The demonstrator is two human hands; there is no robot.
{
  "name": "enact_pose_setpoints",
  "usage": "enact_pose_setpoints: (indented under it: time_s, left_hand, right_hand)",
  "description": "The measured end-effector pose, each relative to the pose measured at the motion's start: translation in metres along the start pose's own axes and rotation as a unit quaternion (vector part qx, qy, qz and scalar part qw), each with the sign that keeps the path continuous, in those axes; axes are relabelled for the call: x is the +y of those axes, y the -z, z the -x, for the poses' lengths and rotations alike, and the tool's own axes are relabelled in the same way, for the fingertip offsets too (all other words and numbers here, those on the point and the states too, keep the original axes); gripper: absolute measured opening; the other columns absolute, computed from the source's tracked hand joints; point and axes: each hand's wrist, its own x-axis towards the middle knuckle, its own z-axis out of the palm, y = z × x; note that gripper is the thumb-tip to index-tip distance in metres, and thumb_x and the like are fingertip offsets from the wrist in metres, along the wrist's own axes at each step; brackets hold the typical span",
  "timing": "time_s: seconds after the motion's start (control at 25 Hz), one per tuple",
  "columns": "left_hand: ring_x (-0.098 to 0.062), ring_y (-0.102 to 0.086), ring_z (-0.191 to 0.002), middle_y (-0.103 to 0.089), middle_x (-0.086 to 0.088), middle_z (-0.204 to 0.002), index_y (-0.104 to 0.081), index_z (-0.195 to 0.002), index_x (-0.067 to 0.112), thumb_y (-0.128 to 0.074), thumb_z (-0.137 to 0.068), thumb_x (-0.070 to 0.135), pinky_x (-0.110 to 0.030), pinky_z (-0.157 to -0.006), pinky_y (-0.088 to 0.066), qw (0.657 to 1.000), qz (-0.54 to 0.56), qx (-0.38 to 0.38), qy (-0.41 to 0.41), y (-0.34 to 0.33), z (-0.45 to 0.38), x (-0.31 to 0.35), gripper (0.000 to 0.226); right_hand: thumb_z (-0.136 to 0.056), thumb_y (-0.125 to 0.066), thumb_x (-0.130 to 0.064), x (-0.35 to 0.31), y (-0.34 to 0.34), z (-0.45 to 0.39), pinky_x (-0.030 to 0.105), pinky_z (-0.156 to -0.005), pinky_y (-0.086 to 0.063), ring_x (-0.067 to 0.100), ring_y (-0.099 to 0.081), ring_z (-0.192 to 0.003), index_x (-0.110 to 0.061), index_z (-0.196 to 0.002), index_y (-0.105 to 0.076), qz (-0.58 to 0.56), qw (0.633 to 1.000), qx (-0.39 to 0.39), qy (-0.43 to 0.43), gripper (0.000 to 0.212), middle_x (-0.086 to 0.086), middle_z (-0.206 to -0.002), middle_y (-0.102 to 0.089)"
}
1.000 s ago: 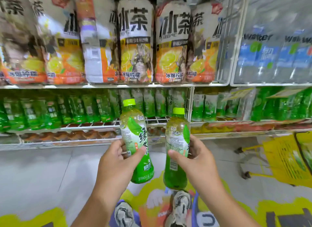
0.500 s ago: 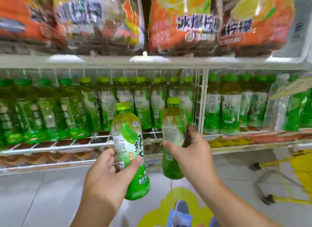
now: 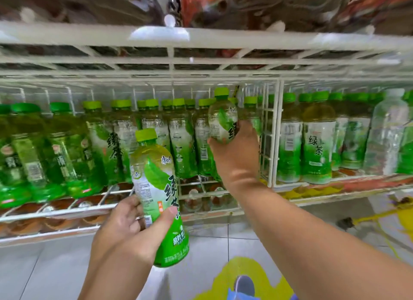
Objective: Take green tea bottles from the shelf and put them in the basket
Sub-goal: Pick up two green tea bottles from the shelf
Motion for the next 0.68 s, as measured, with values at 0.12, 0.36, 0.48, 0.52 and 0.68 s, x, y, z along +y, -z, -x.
enact_pose_setpoints:
  time_s: [0.12,0.36,0.48,0.52,0.68]
  left_hand:
    - [0.008,-0.067,-0.058,-0.073,0.0,-0.093,-0.06,-0.117,0.007,-0.076,-0.079,-0.008,-0.004,-0.048,-0.045,1.0,0.004,0.008,-0.001,0.002,-0.008,-0.001,0.044]
    - [0.007,-0.066,-0.056,-0.076,0.011,-0.073,-0.066,-0.099,0.018,-0.078,-0.08,-0.001,-0.003,-0.049,-0.045,0.999,-0.028,0.005,-0.034,0.001,-0.019,0.004,0.029]
    - [0.01,-0.065,-0.057,-0.072,0.025,-0.07,-0.068,-0.096,0.021,-0.083,-0.078,0.011,-0.001,-0.048,-0.042,0.995,-0.075,0.019,-0.064,-0.003,-0.022,0.005,0.026]
    - [0.011,-0.064,-0.058,-0.072,0.027,-0.071,-0.068,-0.096,0.022,-0.084,-0.077,0.015,-0.001,-0.048,-0.041,0.993,-0.088,0.027,-0.073,-0.006,-0.023,0.007,0.026]
    - [0.015,-0.062,-0.062,-0.072,0.021,-0.074,-0.066,-0.091,0.029,-0.087,-0.074,0.031,-0.011,-0.058,-0.048,0.981,-0.147,0.067,-0.104,-0.018,-0.024,0.019,0.027]
  right_hand:
    - [-0.073,-0.085,-0.049,0.001,-0.003,0.004,0.044,-0.104,-0.047,0.032,-0.053,-0.121,-0.007,-0.126,-0.055,0.156,0.986,0.048,0.03,0.074,0.012,-0.132,-0.052]
    - [-0.072,-0.083,-0.057,0.017,-0.005,0.009,0.039,-0.095,-0.049,0.032,-0.055,-0.112,-0.009,-0.132,-0.053,0.213,0.974,0.065,0.048,0.082,0.012,-0.125,-0.047]
    - [-0.072,-0.085,-0.051,0.022,-0.006,0.011,0.038,-0.094,-0.047,0.033,-0.054,-0.109,-0.006,-0.128,-0.054,0.142,0.986,0.061,0.065,0.079,0.014,-0.123,-0.048]
    - [-0.075,-0.084,-0.051,0.024,-0.003,0.012,0.038,-0.094,-0.046,0.033,-0.054,-0.109,-0.005,-0.129,-0.054,0.118,0.989,0.054,0.071,0.076,0.014,-0.123,-0.048]
    - [-0.094,-0.059,-0.05,0.038,0.019,0.023,0.044,-0.102,-0.047,0.033,-0.051,-0.124,-0.009,-0.135,-0.055,0.168,0.971,0.04,0.167,0.058,0.012,-0.137,-0.05]
